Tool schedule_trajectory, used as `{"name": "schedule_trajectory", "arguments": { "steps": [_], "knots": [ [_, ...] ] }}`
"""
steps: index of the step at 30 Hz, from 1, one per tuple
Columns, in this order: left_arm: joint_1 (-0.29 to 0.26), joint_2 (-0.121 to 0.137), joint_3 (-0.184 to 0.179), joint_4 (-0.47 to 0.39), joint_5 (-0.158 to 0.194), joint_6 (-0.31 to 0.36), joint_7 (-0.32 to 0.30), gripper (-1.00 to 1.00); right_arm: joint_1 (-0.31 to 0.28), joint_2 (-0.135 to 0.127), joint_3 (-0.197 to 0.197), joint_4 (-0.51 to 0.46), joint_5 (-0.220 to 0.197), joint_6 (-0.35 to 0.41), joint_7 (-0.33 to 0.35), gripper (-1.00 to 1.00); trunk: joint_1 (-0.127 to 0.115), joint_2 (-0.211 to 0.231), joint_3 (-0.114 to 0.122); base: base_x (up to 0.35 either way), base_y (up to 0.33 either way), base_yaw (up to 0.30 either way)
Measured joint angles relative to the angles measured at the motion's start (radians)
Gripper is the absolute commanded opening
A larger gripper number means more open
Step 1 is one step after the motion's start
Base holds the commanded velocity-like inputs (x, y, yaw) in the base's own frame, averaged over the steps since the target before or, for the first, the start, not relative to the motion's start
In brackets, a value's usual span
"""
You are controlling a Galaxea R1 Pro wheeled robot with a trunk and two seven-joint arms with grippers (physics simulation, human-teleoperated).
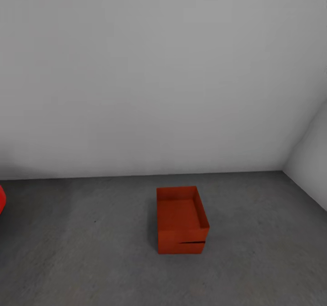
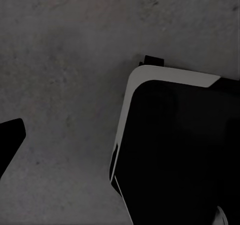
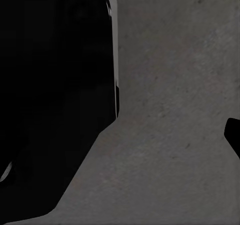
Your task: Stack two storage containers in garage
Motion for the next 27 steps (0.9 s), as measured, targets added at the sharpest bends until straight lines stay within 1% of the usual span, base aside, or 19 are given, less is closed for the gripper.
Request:
{"name": "schedule_trajectory", "arguments": {
  "steps": [13, 18, 27],
  "knots": [
    [0.000, -0.004, 0.000, 0.000, 0.000, 0.001, 0.001, 1.00, 0.000, 0.001, 0.000, 0.000, 0.001, -0.001, 0.001, 1.00, 0.000, 0.000, 0.021, 0.000, 0.000, 0.000],
    [0.000, -0.003, -0.001, -0.001, -0.005, 0.001, 0.002, 1.00, 0.000, -0.001, 0.000, -0.001, 0.004, -0.005, 0.001, 1.00, 0.000, 0.000, 0.029, 0.000, 0.000, 0.000],
    [0.000, 0.002, -0.004, -0.003, -0.010, 0.000, 0.002, 1.00, 0.000, 0.005, 0.000, -0.001, 0.004, -0.010, 0.001, 1.00, 0.000, 0.000, 0.044, 0.000, 0.000, 0.000]
  ]
}}
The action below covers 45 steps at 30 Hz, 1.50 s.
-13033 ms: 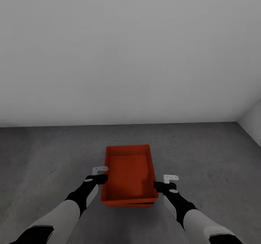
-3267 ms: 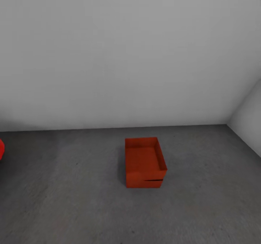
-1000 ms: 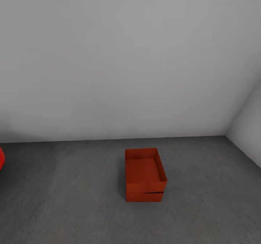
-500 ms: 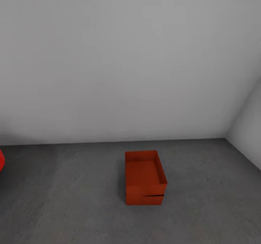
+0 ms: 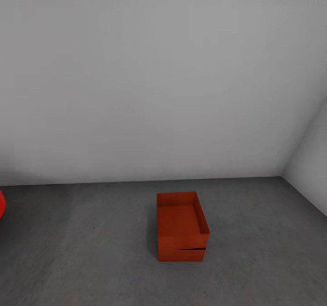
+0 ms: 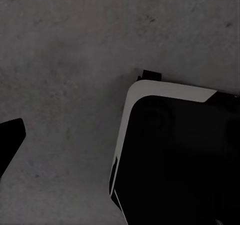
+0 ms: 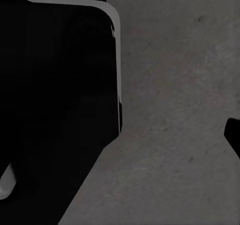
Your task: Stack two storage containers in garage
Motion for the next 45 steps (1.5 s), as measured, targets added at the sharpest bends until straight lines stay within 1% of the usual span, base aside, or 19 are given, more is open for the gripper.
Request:
{"name": "schedule_trajectory", "arguments": {
  "steps": [5, 9, 15, 19, 45],
  "knots": [
    [0.000, -0.003, 0.001, 0.001, 0.002, 0.000, 0.000, 1.00, 0.000, 0.002, 0.000, 0.000, -0.001, 0.000, 0.008, 1.00, 0.000, 0.000, 0.008, 0.000, 0.000, 0.000],
    [0.000, -0.003, 0.002, 0.000, 0.002, 0.000, 0.000, 1.00, 0.000, 0.002, 0.000, 0.000, -0.002, 0.000, 0.032, 1.00, 0.000, 0.000, 0.015, 0.000, 0.000, 0.000],
    [0.000, 0.000, 0.000, 0.000, 0.001, 0.000, 0.000, 1.00, 0.000, -0.008, -0.001, 0.000, -0.003, 0.002, 0.053, 1.00, 0.000, 0.000, 0.024, 0.000, 0.000, 0.000],
    [0.000, -0.001, -0.001, 0.000, 0.001, 0.000, 0.000, 1.00, 0.000, -0.004, 0.000, 0.000, -0.004, 0.000, 0.055, 1.00, 0.000, 0.000, 0.031, 0.000, 0.000, 0.000],
    [0.000, -0.001, -0.001, 0.000, 0.001, 0.000, 0.000, 1.00, 0.000, -0.001, 0.000, 0.001, -0.004, 0.008, 0.054, 1.00, 0.000, 0.000, 0.073, 0.000, 0.000, 0.000]
  ]
}}
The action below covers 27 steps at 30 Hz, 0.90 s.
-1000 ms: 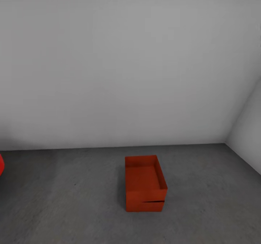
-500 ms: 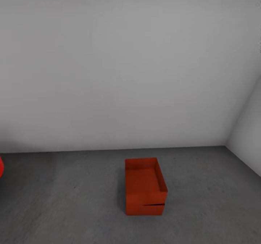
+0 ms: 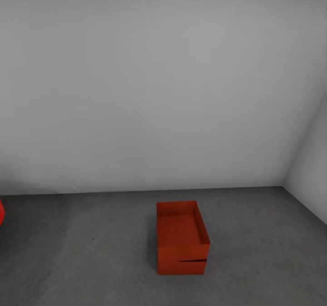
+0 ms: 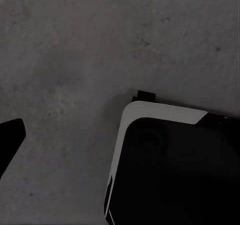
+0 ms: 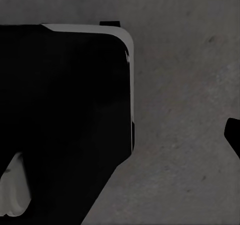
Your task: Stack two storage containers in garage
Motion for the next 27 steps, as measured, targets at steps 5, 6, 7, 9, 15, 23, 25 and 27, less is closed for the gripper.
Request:
{"name": "schedule_trajectory", "arguments": {
  "steps": [5, 6, 7, 9, 15, 23, 25, 27],
  "knots": [
    [0.000, 0.000, 0.000, 0.000, 0.000, 0.000, 0.000, 1.00, 0.000, 0.000, 0.000, 0.000, 0.000, 0.001, 0.000, 1.00, 0.000, 0.000, 0.008, 0.000, 0.000, 0.000],
    [0.000, 0.000, 0.000, 0.000, 0.000, 0.000, 0.000, 1.00, 0.000, 0.000, 0.000, 0.000, 0.000, 0.001, 0.000, 1.00, 0.000, 0.000, 0.010, 0.000, 0.000, 0.000],
    [0.000, 0.000, 0.000, 0.000, 0.000, 0.000, 0.000, 1.00, 0.000, 0.000, 0.000, 0.001, 0.000, 0.001, 0.000, 1.00, 0.000, 0.000, 0.011, 0.000, 0.000, 0.000],
    [0.000, 0.000, 0.000, 0.000, 0.000, 0.000, 0.000, 1.00, 0.000, 0.000, 0.000, 0.000, 0.000, 0.002, 0.000, 1.00, 0.000, 0.000, 0.015, 0.000, 0.000, 0.000],
    [0.000, 0.000, 0.000, 0.000, 0.000, 0.000, 0.000, 1.00, 0.000, 0.000, 0.000, 0.001, 0.000, 0.002, 0.000, 1.00, 0.000, 0.000, 0.024, 0.000, 0.000, 0.000],
    [0.000, 0.000, 0.000, 0.000, 0.000, 0.000, 0.000, 1.00, 0.000, 0.001, 0.000, 0.001, 0.000, 0.002, 0.000, 1.00, 0.000, 0.000, 0.037, 0.000, 0.000, 0.000],
    [0.000, 0.000, 0.000, 0.000, 0.000, 0.000, 0.000, 1.00, 0.000, 0.001, 0.000, 0.001, 0.000, 0.002, 0.000, 1.00, 0.000, 0.000, 0.041, 0.000, 0.000, 0.000],
    [-0.001, 0.000, 0.000, 0.000, 0.000, 0.000, 0.000, 1.00, 0.000, 0.001, 0.000, 0.001, 0.000, 0.002, 0.000, 1.00, 0.000, 0.000, 0.044, 0.000, 0.000, 0.000]
  ]
}}
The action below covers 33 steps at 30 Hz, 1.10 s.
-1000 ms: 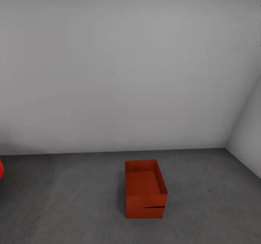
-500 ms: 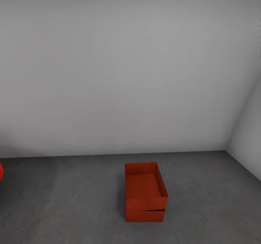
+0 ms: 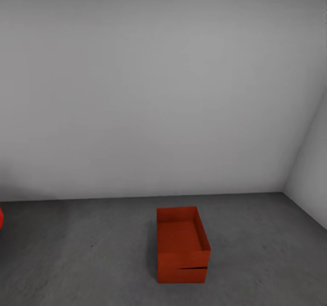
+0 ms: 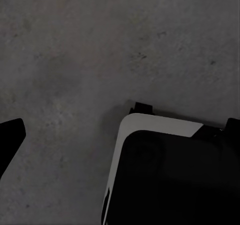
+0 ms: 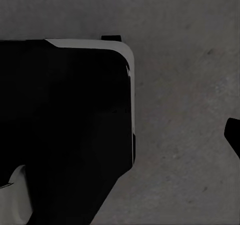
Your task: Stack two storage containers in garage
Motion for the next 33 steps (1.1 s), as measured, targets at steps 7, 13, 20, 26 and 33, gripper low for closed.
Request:
{"name": "schedule_trajectory", "arguments": {
  "steps": [7, 13, 20, 26, 33],
  "knots": [
    [0.000, 0.000, 0.000, 0.000, 0.000, 0.000, 0.000, 1.00, 0.000, -0.004, 0.000, 0.000, 0.000, 0.001, 0.002, 1.00, 0.000, 0.000, 0.010, 0.000, 0.000, 0.000],
    [0.000, 0.000, 0.000, 0.000, 0.000, 0.000, 0.000, 1.00, 0.000, -0.006, 0.000, -0.001, -0.001, 0.000, -0.006, 1.00, 0.000, 0.000, 0.011, 0.000, 0.000, 0.000],
    [0.000, 0.000, 0.001, 0.000, 0.001, 0.000, 0.000, 1.00, 0.000, -0.005, 0.000, -0.001, -0.002, -0.006, -0.005, 1.00, 0.000, -0.001, 0.016, 0.000, 0.000, 0.000],
    [0.000, -0.004, 0.002, 0.003, -0.001, 0.008, -0.003, 1.00, -0.001, -0.007, 0.000, -0.001, -0.003, -0.006, -0.005, 1.00, 0.000, -0.001, 0.025, 0.000, 0.000, 0.000],
    [0.025, 0.004, 0.001, 0.006, 0.007, 0.002, -0.116, 1.00, -0.001, -0.004, 0.000, 0.000, -0.002, -0.001, -0.003, 1.00, 0.000, -0.001, 0.035, 0.000, 0.000, 0.000]
  ]
}}
